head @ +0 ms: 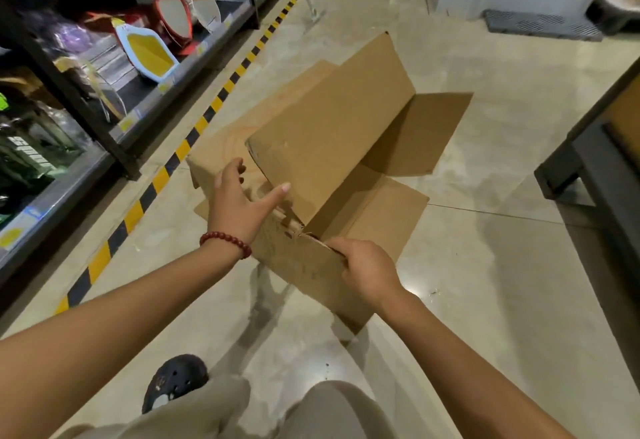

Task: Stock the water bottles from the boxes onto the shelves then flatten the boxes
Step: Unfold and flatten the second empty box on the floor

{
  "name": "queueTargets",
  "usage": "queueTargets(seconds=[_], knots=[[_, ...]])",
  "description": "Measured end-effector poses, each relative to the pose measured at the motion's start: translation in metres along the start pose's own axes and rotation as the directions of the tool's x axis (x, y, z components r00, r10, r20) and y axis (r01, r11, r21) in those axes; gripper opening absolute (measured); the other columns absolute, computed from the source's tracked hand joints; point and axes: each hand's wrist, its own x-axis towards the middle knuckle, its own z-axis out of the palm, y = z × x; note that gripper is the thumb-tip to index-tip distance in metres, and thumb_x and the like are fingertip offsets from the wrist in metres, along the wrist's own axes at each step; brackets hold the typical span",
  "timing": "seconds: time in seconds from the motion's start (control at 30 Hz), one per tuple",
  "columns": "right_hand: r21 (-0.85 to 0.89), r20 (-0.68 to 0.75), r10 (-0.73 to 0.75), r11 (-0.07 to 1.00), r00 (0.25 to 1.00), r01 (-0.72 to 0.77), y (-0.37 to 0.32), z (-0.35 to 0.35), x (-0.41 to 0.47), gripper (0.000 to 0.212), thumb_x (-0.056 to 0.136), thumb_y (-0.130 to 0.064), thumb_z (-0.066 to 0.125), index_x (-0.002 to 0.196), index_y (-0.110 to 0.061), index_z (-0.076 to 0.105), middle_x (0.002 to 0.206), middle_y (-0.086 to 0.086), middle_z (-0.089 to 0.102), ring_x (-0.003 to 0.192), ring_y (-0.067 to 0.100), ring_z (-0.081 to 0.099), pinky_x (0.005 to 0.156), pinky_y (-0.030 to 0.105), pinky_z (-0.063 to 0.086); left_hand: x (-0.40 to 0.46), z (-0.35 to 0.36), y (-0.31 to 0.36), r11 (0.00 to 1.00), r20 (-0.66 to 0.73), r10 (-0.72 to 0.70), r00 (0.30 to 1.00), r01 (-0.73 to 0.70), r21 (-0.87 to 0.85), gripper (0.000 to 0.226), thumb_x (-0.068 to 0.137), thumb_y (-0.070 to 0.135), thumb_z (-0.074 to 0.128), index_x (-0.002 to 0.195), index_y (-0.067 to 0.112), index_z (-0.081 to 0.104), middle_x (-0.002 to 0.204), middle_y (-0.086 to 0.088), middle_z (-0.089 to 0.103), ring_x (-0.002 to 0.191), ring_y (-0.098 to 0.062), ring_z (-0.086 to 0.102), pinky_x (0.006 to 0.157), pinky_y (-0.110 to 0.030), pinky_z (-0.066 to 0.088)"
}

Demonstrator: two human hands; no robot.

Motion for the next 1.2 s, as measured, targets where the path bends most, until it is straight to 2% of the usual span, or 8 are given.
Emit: queueTargets(seconds=[0.13, 0.27, 0.43, 0.53, 0.63, 0.73, 1.03, 1.2], knots=[[-0.062, 0.111, -0.063, 0.996, 0.992, 0.070, 0.018, -0.029, -0.018, 0.045, 0.083, -0.006, 0.049, 0.116, -0.031, 0.065, 0.114, -0.004, 0.068, 0.106, 0.020, 0.058, 0.073, 0.026, 0.041, -0.010, 0.003, 0.021, 0.977, 0.082, 0.207, 0.975, -0.202, -0.064, 0.040, 0.082, 0.028, 0.070, 0.116, 0.022, 0.051, 0.106, 0.012, 0.052, 0.101, -0.006, 0.048, 0.085, -0.023, 0.040], [-0.147, 0.072, 0.044, 0.989, 0.996, -0.033, 0.047, -0.042, -0.028, 0.044, 0.083, -0.004, 0.045, 0.112, -0.030, 0.067, 0.111, -0.008, 0.068, 0.107, 0.017, 0.058, 0.075, 0.028, 0.045, -0.031, 0.020, 0.032, 0.892, 0.337, 0.452, 0.826, -0.429, -0.146, 0.041, 0.085, 0.041, 0.058, 0.121, 0.029, 0.043, 0.112, 0.014, 0.052, 0.104, -0.006, 0.053, 0.089, -0.027, 0.046], [-0.123, -0.366, 0.029, 0.989, 0.930, -0.079, 0.064, -0.033, -0.050, 0.026, 0.086, -0.024, 0.051, 0.102, -0.013, 0.068, 0.099, 0.002, 0.069, 0.096, 0.024, 0.061, 0.078, 0.031, 0.046, -0.030, 0.057, 0.041, 0.826, 0.674, 0.430, 0.601, -0.563, -0.026, 0.066, 0.095, 0.036, 0.044, 0.151, 0.026, 0.010, 0.147, -0.008, 0.039, 0.132, -0.019, 0.040, 0.106, -0.035, 0.037], [-0.101, -0.750, -0.078, 0.995, 0.657, 0.002, 0.067, -0.032, -0.068, 0.023, 0.082, -0.020, 0.047, 0.075, -0.007, 0.065, 0.074, 0.004, 0.064, 0.072, 0.023, 0.059, 0.062, 0.030, 0.045, -0.031, 0.076, 0.041, 0.762, 0.792, 0.286, 0.539, -0.629, 0.154, 0.063, 0.095, 0.040, 0.048, 0.149, 0.029, 0.018, 0.156, -0.002, 0.021, 0.143, -0.016, 0.018, 0.115, -0.030, 0.019], [-0.127, -0.783, -0.132, 0.991, 0.608, 0.051, 0.065, -0.037, -0.072, 0.020, 0.080, -0.015, 0.047, 0.080, -0.005, 0.065, 0.080, 0.004, 0.064, 0.078, 0.019, 0.053, 0.069, 0.024, 0.040, -0.037, 0.081, 0.044, 0.702, 0.806, 0.229, 0.545, -0.667, 0.251, 0.051, 0.091, 0.047, 0.050, 0.138, 0.026, 0.045, 0.154, -0.001, 0.025, 0.144, -0.019, 0.015, 0.117, -0.032, 0.015], [-0.114, -0.684, -0.135, 0.990, 0.717, 0.077, 0.058, -0.037, -0.065, 0.024, 0.080, -0.017, 0.047, 0.093, -0.008, 0.065, 0.093, 0.003, 0.064, 0.090, 0.015, 0.052, 0.078, 0.021, 0.039, -0.037, 0.077, 0.045, 0.688, 0.792, 0.264, 0.550, -0.683, 0.246, 0.048, 0.092, 0.040, 0.053, 0.134, 0.019, 0.050, 0.146, -0.003, 0.039, 0.137, -0.019, 0.029, 0.109, -0.028, 0.022], [-0.296, -0.248, -0.089, 0.955, 0.965, 0.013, 0.002, 0.002, -0.017, 0.057, 0.081, -0.030, 0.067, 0.131, -0.014, 0.046, 0.131, 0.014, 0.049, 0.117, 0.034, 0.048, 0.091, 0.042, 0.045, 0.003, 0.028, 0.007, 0.849, 0.440, 0.195, 0.877, -0.376, 0.373, 0.047, 0.090, 0.028, 0.056, 0.133, 0.011, 0.048, 0.138, -0.008, 0.048, 0.127, -0.023, 0.043, 0.104, -0.033, 0.035], [-0.449, -0.139, -0.002, 0.892, 0.990, -0.061, 0.003, 0.016, -0.003, 0.091, 0.079, -0.004, 0.066, 0.150, -0.025, 0.014, 0.158, 0.015, 0.011, 0.127, 0.040, 0.038, 0.085, 0.040, 0.046, 0.022, -0.016, -0.041, 0.856, 0.276, -0.025, 0.961, -0.122, 0.503, 0.046, 0.086, 0.035, 0.057, 0.125, 0.013, 0.049, 0.129, -0.009, 0.049, 0.121, -0.030, 0.045, 0.099, -0.047, 0.041]])
